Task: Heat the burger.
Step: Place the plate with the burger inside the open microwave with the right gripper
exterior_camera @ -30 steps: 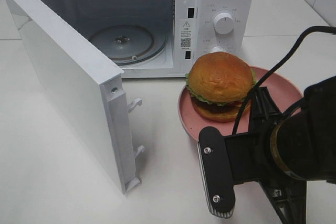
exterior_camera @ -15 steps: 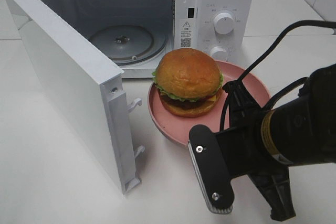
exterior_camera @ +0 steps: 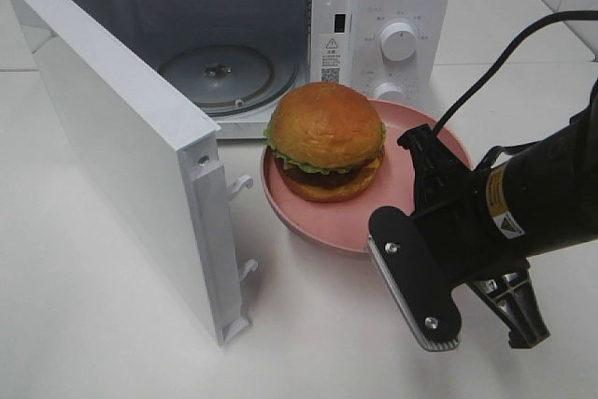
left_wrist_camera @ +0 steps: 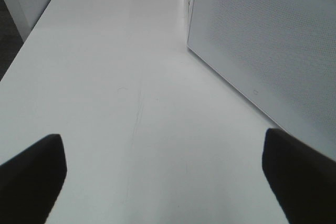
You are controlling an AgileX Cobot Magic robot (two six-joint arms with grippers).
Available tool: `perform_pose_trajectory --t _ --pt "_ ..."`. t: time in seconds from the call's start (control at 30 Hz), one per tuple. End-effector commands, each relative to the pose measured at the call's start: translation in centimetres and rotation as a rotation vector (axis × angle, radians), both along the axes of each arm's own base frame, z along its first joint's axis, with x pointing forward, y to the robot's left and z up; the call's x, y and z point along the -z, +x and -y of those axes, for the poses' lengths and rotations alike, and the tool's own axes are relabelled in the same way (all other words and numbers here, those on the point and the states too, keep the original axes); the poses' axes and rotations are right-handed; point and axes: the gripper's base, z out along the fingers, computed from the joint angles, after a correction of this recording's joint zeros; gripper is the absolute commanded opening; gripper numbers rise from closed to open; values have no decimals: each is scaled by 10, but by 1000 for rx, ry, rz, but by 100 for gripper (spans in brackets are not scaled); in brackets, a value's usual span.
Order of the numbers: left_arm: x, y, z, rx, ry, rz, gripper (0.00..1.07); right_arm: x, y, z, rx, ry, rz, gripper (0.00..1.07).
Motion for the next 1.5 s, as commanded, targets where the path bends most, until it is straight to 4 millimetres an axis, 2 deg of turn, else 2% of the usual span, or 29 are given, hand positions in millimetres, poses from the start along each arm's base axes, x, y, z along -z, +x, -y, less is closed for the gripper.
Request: perform_pose_trajectory --t 0.03,0.67,1.13,1.27,1.5 --pt "-1 -2 1 9 -2 33 93 -8 8 0 -70 37 28 0" --pt "-1 -2 1 9 -2 33 93 -13 24 16 -148 100 15 0" --pt "-1 -2 1 9 -2 33 93 -14 26 14 -175 94 30 0" --pt "-1 -2 1 9 -2 33 93 -19 33 9 -175 101 43 0" --pt "-1 -2 1 9 -2 33 93 -17 45 2 -174 97 32 0"
